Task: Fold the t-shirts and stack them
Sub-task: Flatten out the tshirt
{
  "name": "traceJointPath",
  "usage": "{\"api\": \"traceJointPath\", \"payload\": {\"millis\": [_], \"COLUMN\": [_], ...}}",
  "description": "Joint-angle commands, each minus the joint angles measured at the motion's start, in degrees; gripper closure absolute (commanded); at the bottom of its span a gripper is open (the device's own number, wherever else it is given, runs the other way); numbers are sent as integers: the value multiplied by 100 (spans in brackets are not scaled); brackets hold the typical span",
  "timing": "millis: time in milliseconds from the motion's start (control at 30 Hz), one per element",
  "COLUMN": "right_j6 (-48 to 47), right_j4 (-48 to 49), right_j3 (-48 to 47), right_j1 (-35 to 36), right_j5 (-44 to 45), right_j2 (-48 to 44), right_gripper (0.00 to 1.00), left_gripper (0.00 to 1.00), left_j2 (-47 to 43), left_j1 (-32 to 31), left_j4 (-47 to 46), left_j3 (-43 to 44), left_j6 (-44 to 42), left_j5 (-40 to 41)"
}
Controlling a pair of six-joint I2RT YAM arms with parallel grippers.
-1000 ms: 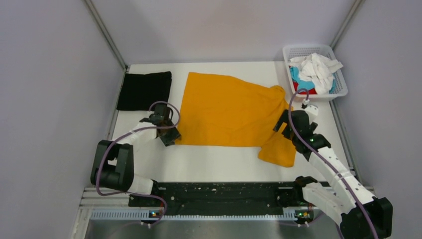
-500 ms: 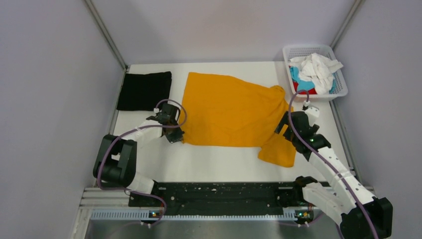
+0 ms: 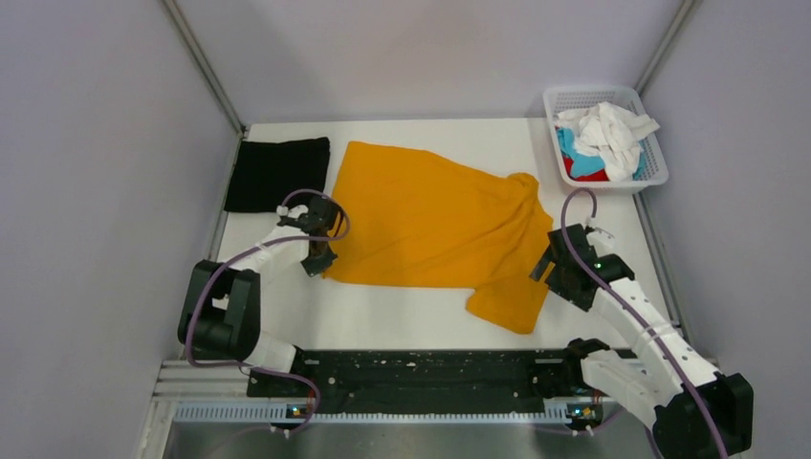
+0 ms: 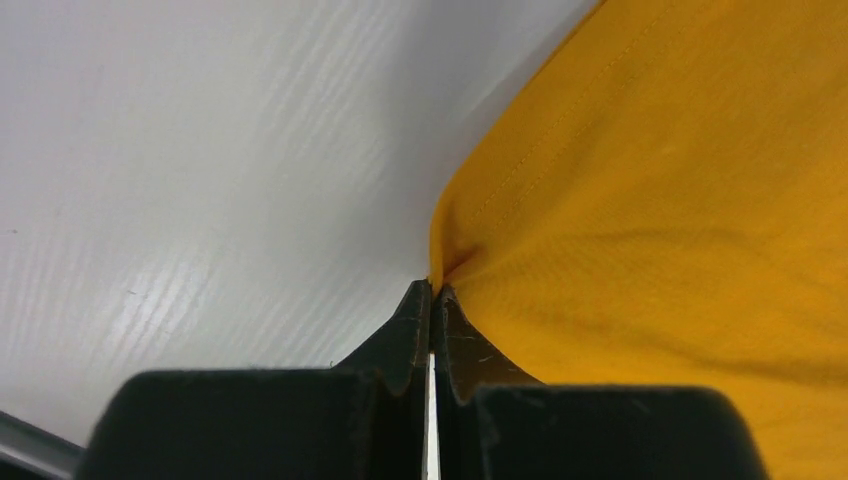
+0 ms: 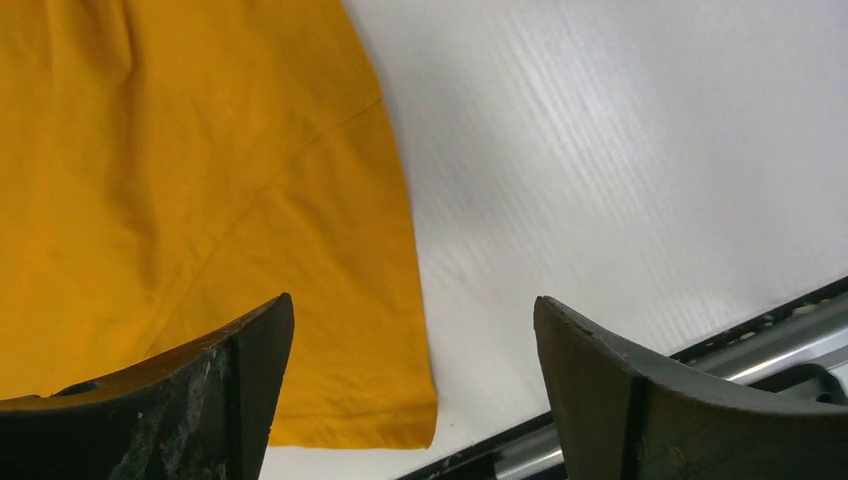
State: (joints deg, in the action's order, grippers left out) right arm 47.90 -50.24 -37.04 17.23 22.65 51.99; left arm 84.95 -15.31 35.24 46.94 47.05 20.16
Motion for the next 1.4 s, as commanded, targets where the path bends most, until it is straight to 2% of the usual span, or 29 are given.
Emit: {"api": "traceJointPath", "payload": {"millis": [0,67,233,433,633,833,1067,1167,1367], "right_j6": [304,385,1043,1243,1222,1158,565,1,-1316], "right_j4": [-117,-144,-179,207,598,893,1001,1170,1973], "right_j3": [253,378,512,808,1071,1054,-135,-884,-2534], "right_j1": [59,345,1572,1902,1933,1933,1869,1692,1463], "right_j5": [-1184,-1451,-1420,-1429,-1473,-1321,143,822,1377], "right_j2": [24,141,554,909,1044,1114,390,201,-211], "right_gripper": [13,16,24,50,63,100,100,100,100], "left_gripper": [100,100,100,100,100,100,100,100,100], "left_j2": [-252,-289,-364,-427,-488,-640,-1277,-1479,-2040], "left_j1": [59,60,63,62,63,63,60,65,60], "left_j4": [156,92,51,64,66,131,264,462,676], "left_j3": [220,212,153,76,-34,-35,458,1073,2562], "left_j6": [-44,-88,-67,-90,-70,-73,-217,-261,-491], "left_j5": [331,164,19,-36,-90,-135,-238,-183,-140]}}
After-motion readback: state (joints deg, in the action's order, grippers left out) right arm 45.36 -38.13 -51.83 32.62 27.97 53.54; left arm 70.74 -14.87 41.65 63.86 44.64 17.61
